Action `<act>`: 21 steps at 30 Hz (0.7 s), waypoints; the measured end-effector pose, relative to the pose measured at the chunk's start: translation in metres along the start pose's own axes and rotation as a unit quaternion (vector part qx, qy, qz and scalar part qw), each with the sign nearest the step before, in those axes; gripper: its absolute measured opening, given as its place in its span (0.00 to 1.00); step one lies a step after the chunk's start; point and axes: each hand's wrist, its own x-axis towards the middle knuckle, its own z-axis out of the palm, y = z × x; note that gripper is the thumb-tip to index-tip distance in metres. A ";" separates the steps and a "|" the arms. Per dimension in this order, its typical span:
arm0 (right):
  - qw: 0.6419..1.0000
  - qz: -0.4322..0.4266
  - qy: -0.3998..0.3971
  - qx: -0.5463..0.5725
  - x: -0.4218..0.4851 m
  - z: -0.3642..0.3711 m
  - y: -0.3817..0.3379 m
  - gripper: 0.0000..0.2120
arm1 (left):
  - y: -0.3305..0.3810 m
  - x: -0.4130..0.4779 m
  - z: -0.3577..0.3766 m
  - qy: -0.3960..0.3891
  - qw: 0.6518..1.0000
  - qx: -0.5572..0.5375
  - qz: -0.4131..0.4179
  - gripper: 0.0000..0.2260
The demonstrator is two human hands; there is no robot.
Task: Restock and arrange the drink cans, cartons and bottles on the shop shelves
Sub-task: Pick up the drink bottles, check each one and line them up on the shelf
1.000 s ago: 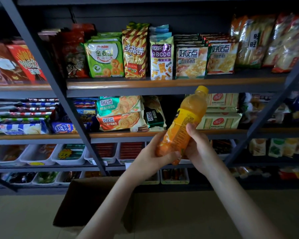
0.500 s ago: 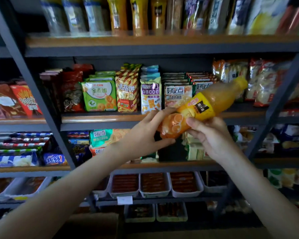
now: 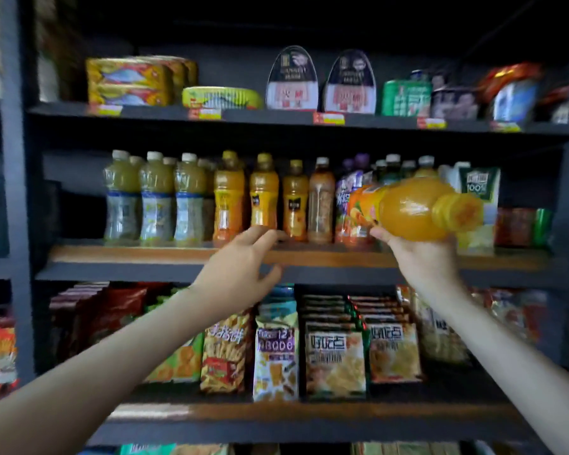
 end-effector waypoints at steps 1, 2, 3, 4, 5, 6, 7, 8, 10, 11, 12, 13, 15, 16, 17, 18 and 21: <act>1.000 0.007 -0.008 0.006 0.010 0.006 0.002 0.14 | -0.010 0.010 -0.001 0.007 1.000 0.018 0.009 0.21; 1.000 0.016 -0.023 0.000 0.020 0.011 0.007 0.20 | -0.020 0.019 -0.002 0.012 0.999 0.032 0.016 0.20; 0.999 0.026 -0.034 -0.018 0.028 0.018 0.010 0.25 | -0.031 0.029 -0.002 0.014 0.999 0.044 0.021 0.20; 0.997 0.025 -0.040 -0.057 0.035 0.024 0.016 0.28 | -0.041 0.039 -0.001 0.016 0.998 0.054 0.030 0.19; 0.994 0.026 -0.048 -0.095 0.043 0.029 0.022 0.31 | -0.050 0.048 0.000 0.017 0.997 0.062 0.039 0.19; 0.991 0.031 -0.052 -0.122 0.052 0.033 0.029 0.32 | -0.058 0.058 0.001 0.019 0.997 0.067 0.046 0.19; 0.988 0.040 -0.055 -0.142 0.059 0.036 0.032 0.32 | -0.065 0.067 0.002 0.019 0.996 0.068 0.050 0.19; 0.985 0.051 -0.055 -0.156 0.067 0.038 0.036 0.32 | -0.071 0.076 0.004 0.015 0.996 0.066 0.055 0.19; 0.981 0.075 -0.053 -0.168 0.079 0.041 0.042 0.33 | -0.079 0.091 0.009 -0.002 0.995 0.070 0.066 0.20; 0.981 0.088 -0.055 -0.165 0.083 0.040 0.045 0.32 | -0.082 0.098 0.013 -0.013 0.994 0.078 0.071 0.21; 0.980 0.104 -0.059 -0.160 0.086 0.039 0.048 0.31 | -0.084 0.104 0.017 -0.023 0.994 0.082 0.074 0.22; 0.978 0.124 -0.066 -0.157 0.089 0.038 0.052 0.30 | -0.084 0.110 0.022 -0.035 0.993 0.083 0.077 0.22; 0.970 0.163 -0.083 -0.162 0.093 0.038 0.061 0.28 | -0.085 0.119 0.035 -0.054 0.992 0.084 0.080 0.24; 0.965 0.178 -0.090 -0.171 0.095 0.039 0.066 0.27 | -0.085 0.123 0.041 -0.063 0.991 0.088 0.081 0.25; 0.961 0.191 -0.094 -0.174 0.097 0.040 0.070 0.28 | -0.086 0.127 0.047 -0.075 0.990 0.095 0.078 0.27; 0.958 0.205 -0.101 -0.175 0.101 0.041 0.074 0.28 | -0.087 0.130 0.052 -0.091 0.988 0.106 0.070 0.29; 0.943 0.226 -0.150 -0.193 0.106 0.047 0.074 0.27 | -0.097 0.136 0.062 -0.141 0.958 0.239 0.067 0.36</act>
